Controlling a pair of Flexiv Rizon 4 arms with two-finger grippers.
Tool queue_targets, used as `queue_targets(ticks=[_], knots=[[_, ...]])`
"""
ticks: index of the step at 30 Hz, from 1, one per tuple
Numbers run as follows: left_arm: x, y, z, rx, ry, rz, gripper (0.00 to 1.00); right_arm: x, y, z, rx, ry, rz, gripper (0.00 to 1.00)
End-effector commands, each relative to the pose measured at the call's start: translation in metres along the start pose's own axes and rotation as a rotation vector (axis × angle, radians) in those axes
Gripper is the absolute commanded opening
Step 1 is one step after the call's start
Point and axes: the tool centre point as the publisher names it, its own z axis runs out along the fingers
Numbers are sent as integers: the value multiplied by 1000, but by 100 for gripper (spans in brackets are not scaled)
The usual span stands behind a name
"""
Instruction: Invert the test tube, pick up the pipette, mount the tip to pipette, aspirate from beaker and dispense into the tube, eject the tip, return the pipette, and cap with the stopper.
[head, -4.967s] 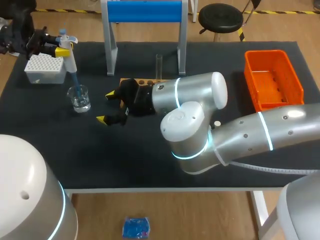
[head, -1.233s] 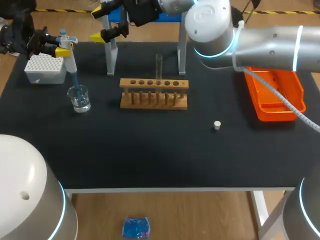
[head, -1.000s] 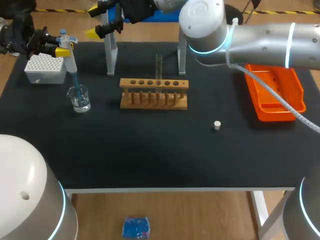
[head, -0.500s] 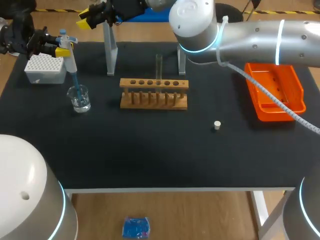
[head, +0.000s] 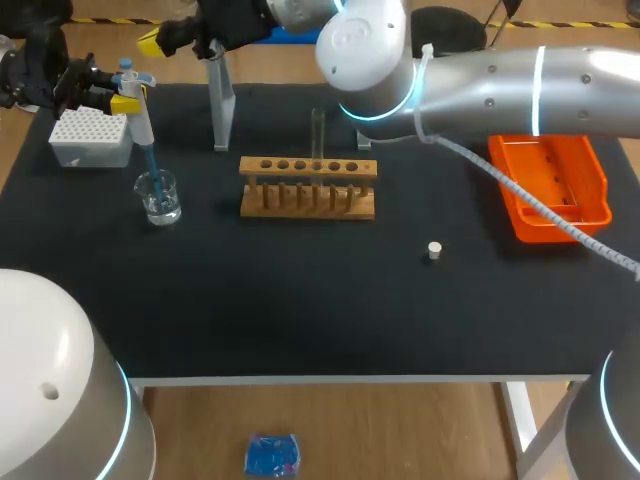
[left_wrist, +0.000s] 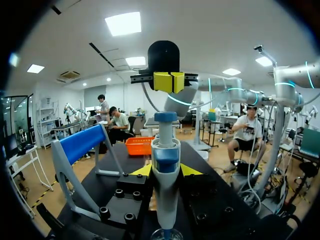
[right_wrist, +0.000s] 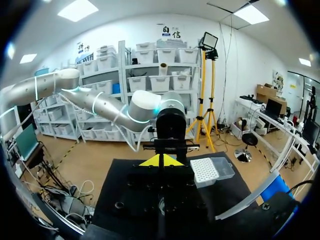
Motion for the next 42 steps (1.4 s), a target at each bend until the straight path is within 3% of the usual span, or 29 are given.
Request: queue_targets(ticks=[1, 21, 42], knots=[[-1, 1, -2, 1, 5, 1, 0, 2, 3, 8, 8, -18, 1, 0], [-1, 1, -2, 1, 5, 1, 0, -5, -2, 33, 24, -35, -53, 0], [-1, 1, -2, 1, 5, 1, 0, -15, -11, 39, 43, -42, -47, 0]])
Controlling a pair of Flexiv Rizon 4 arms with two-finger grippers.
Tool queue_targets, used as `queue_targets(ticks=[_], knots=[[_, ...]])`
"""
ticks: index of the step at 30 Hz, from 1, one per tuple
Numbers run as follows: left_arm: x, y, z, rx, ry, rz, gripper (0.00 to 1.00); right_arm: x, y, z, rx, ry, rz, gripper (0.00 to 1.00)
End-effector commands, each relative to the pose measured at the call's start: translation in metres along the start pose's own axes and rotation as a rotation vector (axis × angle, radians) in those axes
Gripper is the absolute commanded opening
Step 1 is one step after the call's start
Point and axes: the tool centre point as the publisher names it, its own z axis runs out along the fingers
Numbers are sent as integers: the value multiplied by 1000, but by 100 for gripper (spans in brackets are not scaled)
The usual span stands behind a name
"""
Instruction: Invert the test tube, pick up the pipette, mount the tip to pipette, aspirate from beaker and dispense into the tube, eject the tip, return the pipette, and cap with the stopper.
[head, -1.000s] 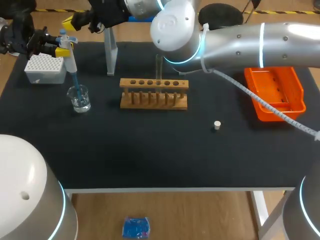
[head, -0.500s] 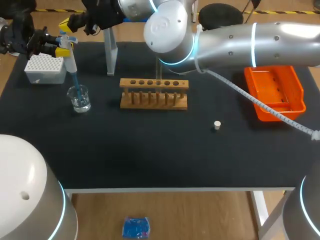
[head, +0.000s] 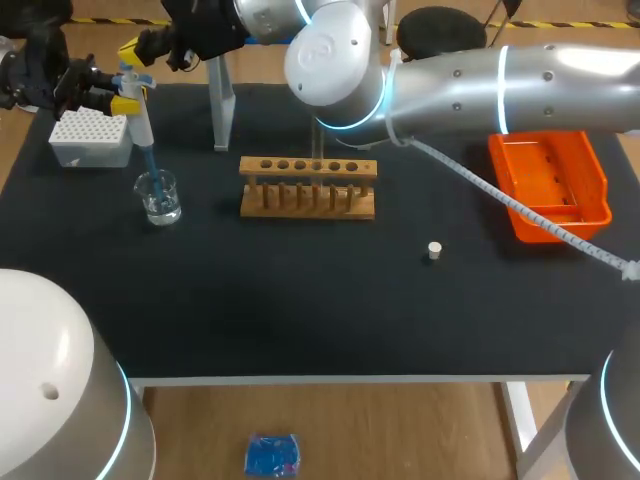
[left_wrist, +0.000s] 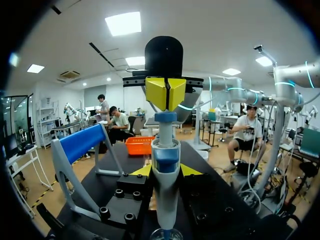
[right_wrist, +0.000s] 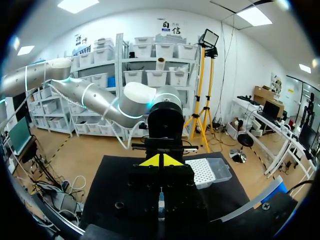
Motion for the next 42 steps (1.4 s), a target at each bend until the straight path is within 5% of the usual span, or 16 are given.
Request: queue_targets(ticks=[1, 42], knots=[[-2, -1, -2, 1, 5, 1, 0, -3, -2, 3, 7, 1, -1, 0], [-2, -1, -2, 1, 5, 1, 0, -2, -22, 14, 53, 13, 3, 0]])
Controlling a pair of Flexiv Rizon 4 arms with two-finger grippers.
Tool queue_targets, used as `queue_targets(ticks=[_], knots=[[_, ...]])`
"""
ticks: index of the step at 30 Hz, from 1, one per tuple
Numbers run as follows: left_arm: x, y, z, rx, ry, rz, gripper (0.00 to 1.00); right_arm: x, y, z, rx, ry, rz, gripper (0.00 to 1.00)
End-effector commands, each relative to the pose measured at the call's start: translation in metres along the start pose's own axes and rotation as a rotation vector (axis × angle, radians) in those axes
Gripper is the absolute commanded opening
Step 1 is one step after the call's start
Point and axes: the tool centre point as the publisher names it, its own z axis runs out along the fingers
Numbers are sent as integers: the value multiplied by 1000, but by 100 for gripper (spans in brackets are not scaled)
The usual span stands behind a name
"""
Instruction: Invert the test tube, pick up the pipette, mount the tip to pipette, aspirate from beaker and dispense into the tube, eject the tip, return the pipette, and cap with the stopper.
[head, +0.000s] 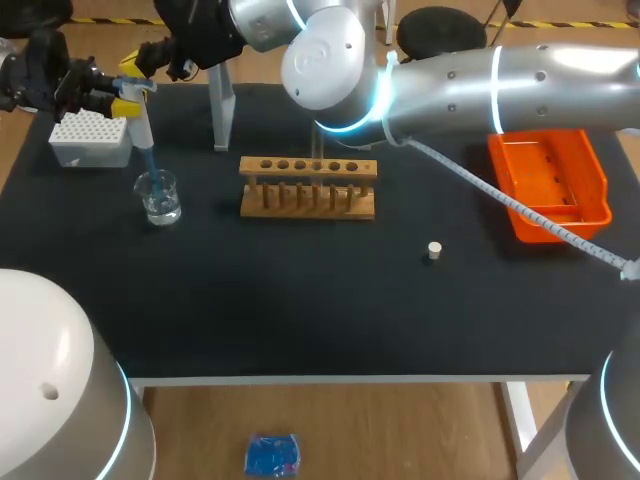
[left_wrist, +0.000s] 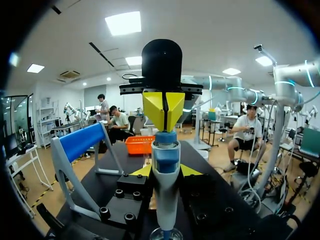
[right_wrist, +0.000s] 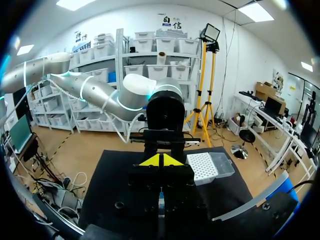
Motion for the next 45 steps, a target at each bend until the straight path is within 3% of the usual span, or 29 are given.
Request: queue_targets(ticks=[1, 12, 13, 14, 17, 18, 25, 31, 45], knots=[[-2, -5, -2, 2, 5, 2, 0, -1, -4, 3, 11, -1, 0, 0], [-2, -5, -2, 2, 5, 2, 0, 5, 16, -9, -17, -4, -33, 0], [-2, -5, -2, 2, 5, 2, 0, 5, 18, -11, -21, -6, -37, 9], [-2, -5, -2, 2, 5, 2, 0, 6, 19, -13, -23, -9, -40, 35], [-2, -5, -2, 2, 5, 2, 0, 7, 23, -20, -29, -15, -50, 91], [-2, -5, -2, 2, 5, 2, 0, 7, 24, -23, -32, -17, -51, 100], [-2, -5, -2, 2, 5, 2, 0, 5, 22, -59, -49, -33, -90, 100], [-2, -5, -2, 2, 5, 2, 0, 1, 11, -110, -67, -37, -150, 100], [-2, -5, -2, 2, 5, 2, 0, -7, -47, -234, -94, -35, -189, 100]])
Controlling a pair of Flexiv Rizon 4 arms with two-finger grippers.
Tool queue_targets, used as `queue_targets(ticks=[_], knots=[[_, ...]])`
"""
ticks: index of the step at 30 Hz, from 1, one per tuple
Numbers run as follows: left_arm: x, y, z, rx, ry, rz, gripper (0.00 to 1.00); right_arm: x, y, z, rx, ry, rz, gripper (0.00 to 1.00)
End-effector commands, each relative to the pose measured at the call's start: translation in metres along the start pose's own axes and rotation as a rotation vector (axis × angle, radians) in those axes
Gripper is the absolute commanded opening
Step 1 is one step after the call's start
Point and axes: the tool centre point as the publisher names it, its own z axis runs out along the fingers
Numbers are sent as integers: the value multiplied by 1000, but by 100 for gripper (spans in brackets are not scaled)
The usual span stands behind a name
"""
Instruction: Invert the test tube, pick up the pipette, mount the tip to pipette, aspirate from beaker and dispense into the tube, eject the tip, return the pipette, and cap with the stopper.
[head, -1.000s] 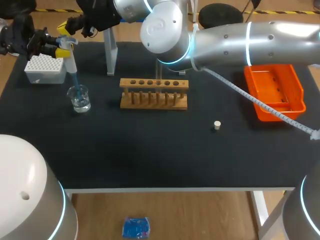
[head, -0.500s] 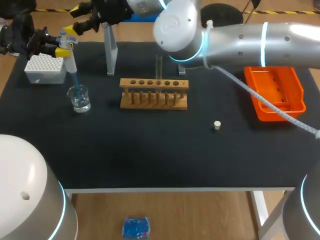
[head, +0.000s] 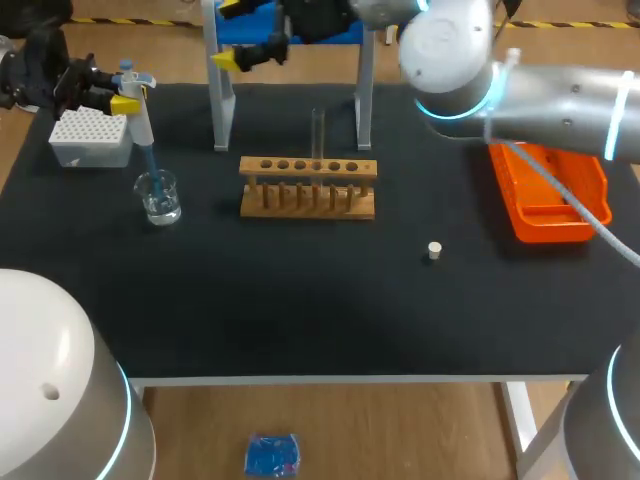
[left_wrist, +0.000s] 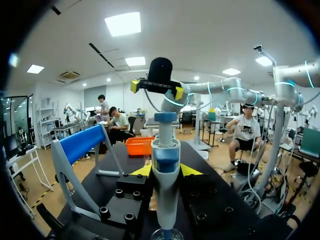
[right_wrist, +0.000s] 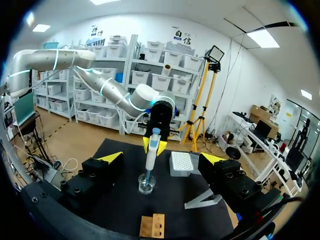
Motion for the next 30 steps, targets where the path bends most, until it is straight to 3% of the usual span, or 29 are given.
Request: queue_targets(ticks=[1, 14, 23, 30], knots=[[-1, 0, -1, -1, 5, -1, 0, 6, -22, -87, -14, 1, -8, 100], [-1, 0, -1, -1, 5, -1, 0, 15, -88, -160, -15, -30, 14, 100], [-1, 0, -1, -1, 5, -1, 0, 14, -131, -169, -8, -82, 32, 100], [-1, 0, -1, -1, 5, -1, 0, 16, -158, -161, -10, -70, 54, 100]])
